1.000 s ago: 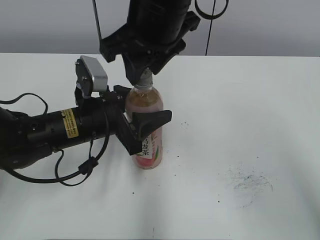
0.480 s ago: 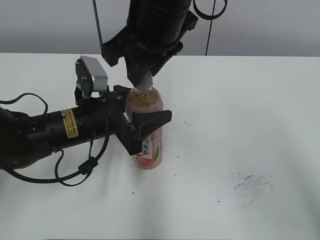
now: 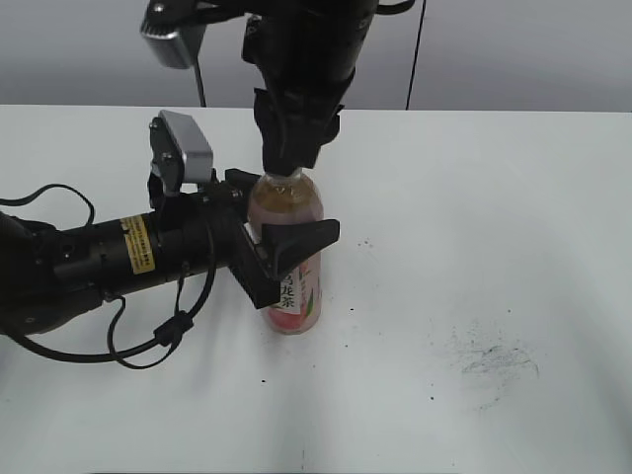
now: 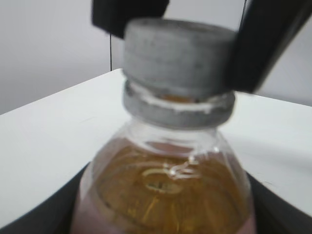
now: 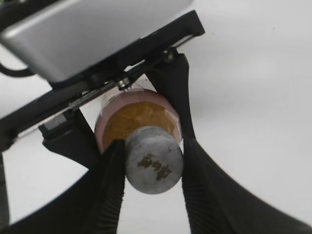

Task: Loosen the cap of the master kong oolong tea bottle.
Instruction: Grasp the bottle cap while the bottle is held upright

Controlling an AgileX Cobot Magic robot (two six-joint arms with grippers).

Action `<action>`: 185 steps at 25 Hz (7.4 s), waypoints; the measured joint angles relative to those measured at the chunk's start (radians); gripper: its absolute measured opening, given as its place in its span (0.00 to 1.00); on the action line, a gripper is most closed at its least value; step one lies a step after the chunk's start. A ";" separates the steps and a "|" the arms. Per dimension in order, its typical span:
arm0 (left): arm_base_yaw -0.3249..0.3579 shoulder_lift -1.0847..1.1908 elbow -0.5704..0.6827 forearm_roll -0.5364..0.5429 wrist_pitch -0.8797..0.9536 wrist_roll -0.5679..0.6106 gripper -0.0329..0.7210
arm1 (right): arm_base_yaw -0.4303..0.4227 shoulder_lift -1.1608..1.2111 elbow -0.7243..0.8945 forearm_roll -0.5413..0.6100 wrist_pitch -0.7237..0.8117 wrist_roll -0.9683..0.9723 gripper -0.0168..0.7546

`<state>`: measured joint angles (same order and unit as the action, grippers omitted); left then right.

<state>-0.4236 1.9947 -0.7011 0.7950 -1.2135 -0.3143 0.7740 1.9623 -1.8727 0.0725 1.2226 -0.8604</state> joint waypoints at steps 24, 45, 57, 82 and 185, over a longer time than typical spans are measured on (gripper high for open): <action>0.000 0.000 0.000 -0.002 0.000 0.001 0.63 | 0.000 -0.002 0.000 0.010 0.001 -1.690 0.37; 0.000 0.000 0.000 -0.002 0.000 0.001 0.63 | 0.000 -0.002 0.000 0.027 0.000 -0.494 0.56; 0.000 0.000 0.000 -0.002 0.000 0.001 0.63 | 0.000 -0.002 0.000 0.027 0.000 0.729 0.56; 0.000 0.000 0.000 -0.003 0.000 0.001 0.63 | 0.000 -0.002 0.000 -0.006 0.001 0.560 0.37; 0.000 0.000 0.000 -0.007 0.001 -0.003 0.63 | 0.000 -0.001 0.007 0.038 -0.006 0.971 0.70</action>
<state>-0.4236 1.9947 -0.7011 0.7876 -1.2125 -0.3168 0.7740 1.9618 -1.8659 0.1107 1.2166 0.1109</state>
